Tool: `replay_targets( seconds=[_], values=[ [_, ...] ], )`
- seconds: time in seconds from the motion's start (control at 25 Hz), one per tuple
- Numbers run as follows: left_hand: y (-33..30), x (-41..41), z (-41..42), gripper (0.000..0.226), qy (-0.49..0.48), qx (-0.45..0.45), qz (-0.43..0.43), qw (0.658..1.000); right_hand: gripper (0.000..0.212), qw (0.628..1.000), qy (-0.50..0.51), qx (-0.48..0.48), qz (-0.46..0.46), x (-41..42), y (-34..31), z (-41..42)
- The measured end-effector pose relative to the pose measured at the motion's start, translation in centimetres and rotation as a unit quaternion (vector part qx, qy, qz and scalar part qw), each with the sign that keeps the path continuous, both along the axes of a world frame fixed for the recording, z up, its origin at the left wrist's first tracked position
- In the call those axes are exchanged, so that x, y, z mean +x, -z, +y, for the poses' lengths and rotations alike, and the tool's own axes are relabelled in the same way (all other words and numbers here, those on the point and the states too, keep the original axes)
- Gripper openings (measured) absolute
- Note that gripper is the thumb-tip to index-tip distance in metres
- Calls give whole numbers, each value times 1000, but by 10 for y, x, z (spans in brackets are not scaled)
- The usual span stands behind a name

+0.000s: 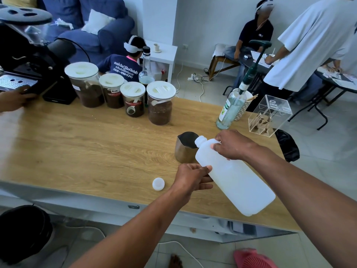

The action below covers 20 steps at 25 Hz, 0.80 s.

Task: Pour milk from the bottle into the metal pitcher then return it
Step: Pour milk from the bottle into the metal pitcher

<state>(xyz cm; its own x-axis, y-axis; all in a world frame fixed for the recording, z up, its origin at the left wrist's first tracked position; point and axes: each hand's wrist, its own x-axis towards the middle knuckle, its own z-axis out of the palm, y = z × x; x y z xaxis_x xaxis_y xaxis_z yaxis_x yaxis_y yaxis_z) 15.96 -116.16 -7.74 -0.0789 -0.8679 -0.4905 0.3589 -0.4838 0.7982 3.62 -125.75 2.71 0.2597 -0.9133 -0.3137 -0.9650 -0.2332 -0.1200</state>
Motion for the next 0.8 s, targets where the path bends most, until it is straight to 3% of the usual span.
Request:
replay_targets(
  seconds=[0.8],
  values=[
    [-2,2,-3,25,2,5,38,999,35,1000,-19,3,23,7,-5,-7]
  ],
)
